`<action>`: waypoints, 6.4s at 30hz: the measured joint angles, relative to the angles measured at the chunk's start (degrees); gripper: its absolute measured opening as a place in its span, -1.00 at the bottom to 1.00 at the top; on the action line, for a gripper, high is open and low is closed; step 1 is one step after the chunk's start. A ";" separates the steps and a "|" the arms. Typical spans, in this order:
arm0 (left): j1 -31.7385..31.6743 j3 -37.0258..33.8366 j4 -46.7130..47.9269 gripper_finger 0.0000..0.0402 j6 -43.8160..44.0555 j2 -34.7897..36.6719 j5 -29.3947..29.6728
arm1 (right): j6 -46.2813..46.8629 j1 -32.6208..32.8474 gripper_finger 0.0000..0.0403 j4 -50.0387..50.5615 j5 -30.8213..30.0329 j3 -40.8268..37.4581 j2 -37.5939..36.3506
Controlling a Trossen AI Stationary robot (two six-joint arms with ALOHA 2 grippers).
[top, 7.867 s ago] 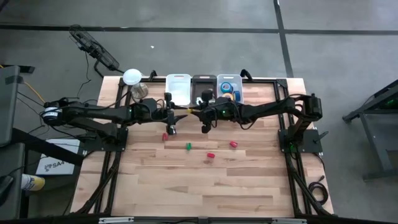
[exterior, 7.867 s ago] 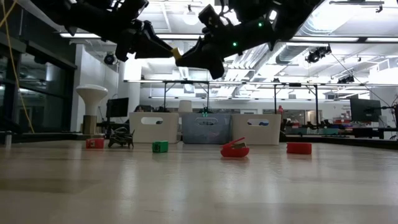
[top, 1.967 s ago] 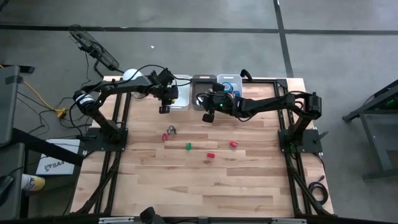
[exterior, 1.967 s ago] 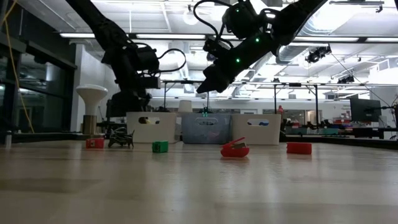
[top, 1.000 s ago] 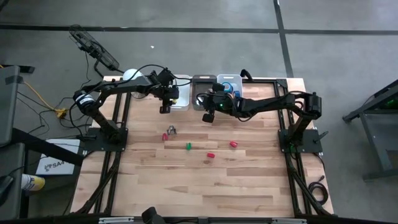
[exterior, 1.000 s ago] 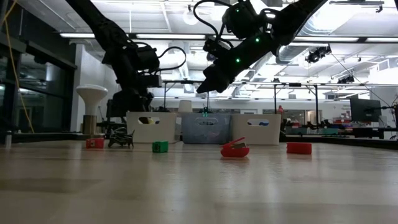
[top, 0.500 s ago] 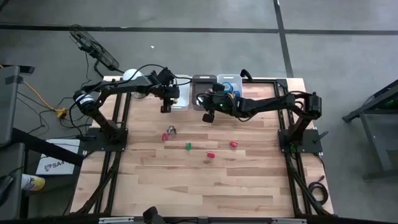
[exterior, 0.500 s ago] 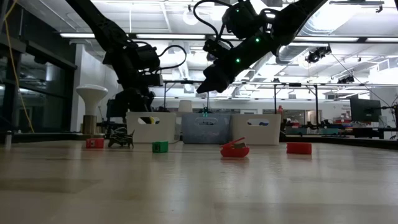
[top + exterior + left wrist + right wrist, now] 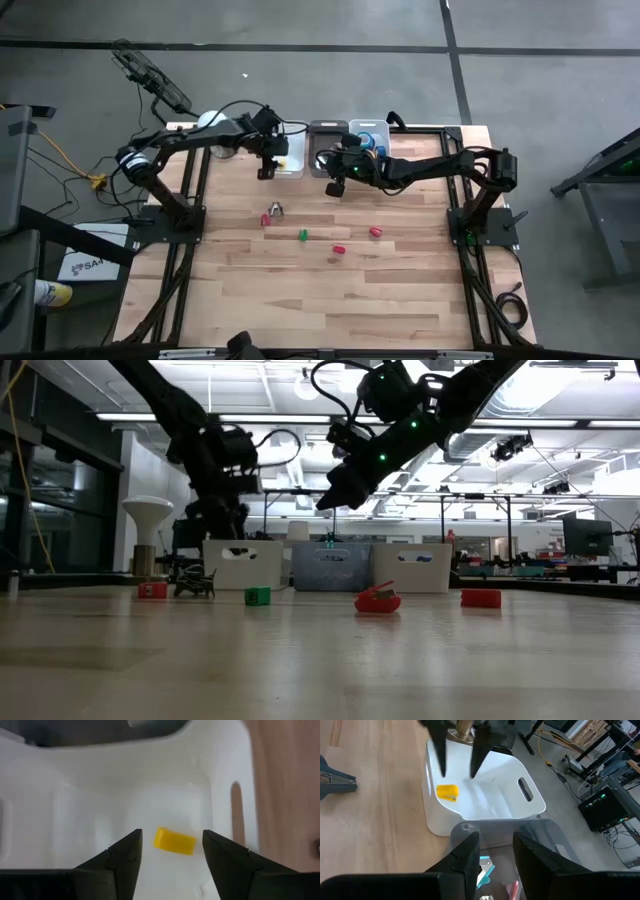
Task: Pick and place Stapler, Stapler remover, tape
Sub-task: Put the blue staple remover into the black bin
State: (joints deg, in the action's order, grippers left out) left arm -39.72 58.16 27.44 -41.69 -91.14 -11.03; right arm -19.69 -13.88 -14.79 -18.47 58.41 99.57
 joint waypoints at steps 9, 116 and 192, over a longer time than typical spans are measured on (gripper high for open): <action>0.89 6.65 12.85 0.03 0.86 3.94 0.76 | -1.34 0.01 -0.45 0.06 -0.74 0.00 0.00; 22.69 -1.75 3.41 0.57 82.54 -3.35 0.81 | 16.23 13.68 -0.45 20.21 7.69 -16.17 -18.45; 26.64 -1.67 -0.38 -0.39 74.47 -8.34 -3.17 | 17.30 13.68 -0.45 22.50 7.71 -16.15 -18.45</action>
State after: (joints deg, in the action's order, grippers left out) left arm -13.08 56.49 27.06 32.78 -99.48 -14.20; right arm -2.39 -0.21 7.72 -10.76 42.26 81.12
